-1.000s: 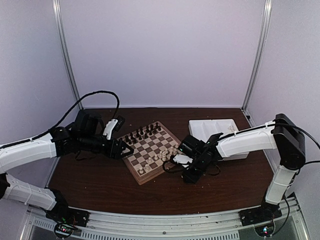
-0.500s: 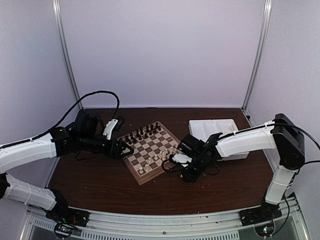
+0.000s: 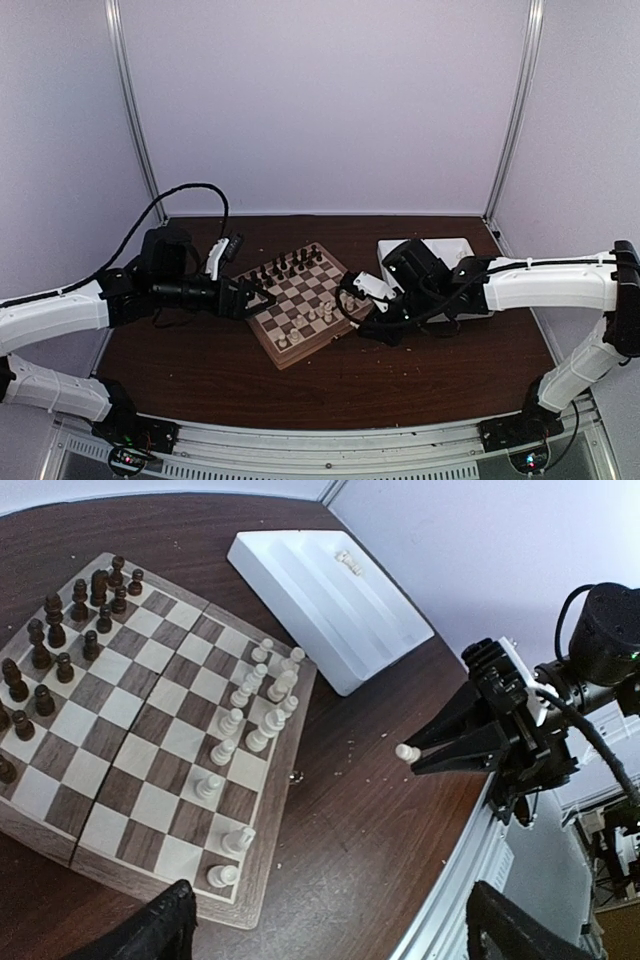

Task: Set up the chess pieces on the board
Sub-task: Pick up the chess piece at the center of the board, then place the chess piece on the chessboard.

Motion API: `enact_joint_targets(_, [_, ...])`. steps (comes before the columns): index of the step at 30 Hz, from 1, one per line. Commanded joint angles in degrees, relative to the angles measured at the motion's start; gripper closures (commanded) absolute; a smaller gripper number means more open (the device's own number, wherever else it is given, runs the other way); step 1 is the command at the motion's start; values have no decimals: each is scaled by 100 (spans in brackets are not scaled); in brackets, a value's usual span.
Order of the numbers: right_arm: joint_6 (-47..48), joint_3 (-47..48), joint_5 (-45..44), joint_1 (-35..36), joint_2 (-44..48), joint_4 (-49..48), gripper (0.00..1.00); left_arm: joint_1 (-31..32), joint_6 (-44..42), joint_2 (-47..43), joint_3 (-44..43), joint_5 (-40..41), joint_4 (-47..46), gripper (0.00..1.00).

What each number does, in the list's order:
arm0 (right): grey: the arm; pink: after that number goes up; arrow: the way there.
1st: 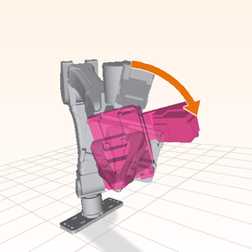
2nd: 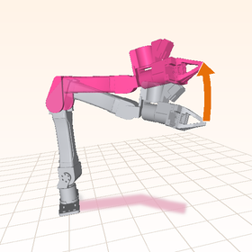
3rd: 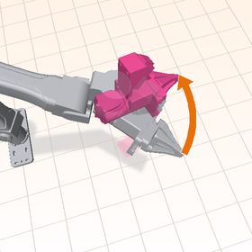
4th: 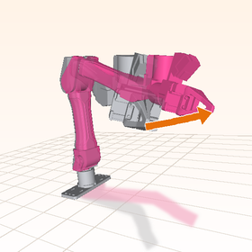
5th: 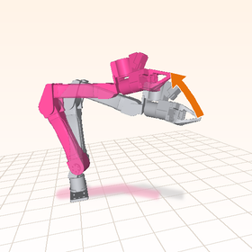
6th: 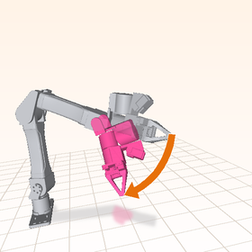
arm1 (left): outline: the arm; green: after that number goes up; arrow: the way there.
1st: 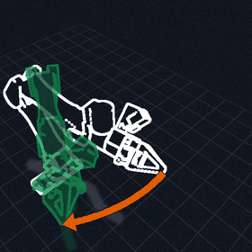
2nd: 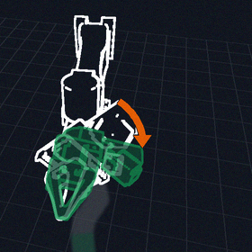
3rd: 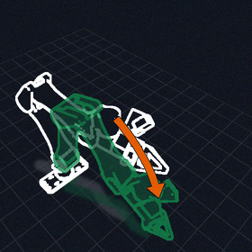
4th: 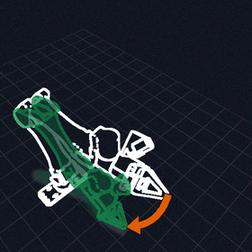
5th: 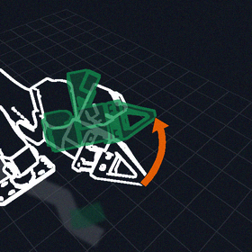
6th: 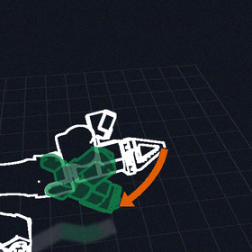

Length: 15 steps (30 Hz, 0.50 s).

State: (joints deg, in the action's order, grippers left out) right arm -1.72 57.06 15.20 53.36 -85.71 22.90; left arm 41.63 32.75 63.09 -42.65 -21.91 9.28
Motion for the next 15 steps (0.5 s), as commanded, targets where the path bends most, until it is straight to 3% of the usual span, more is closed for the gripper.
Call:
enact_joint_targets(1, [61,-125,390,21,283,-460,84,21,942,66,257,-533,-1393,12])
enact_joint_targets(7, [272,43,483,130,311,-580,84,50,1455,808,-211,-1358,-1355,20])
enact_joint_targets(10, [352,152,528,203,309,-654,84,101,1697,1056,-241,-1593,-1657,30])
enact_joint_targets(15, [398,331,789,262,272,-763,84,253,1621,1400,-463,-1840,-1616,37])
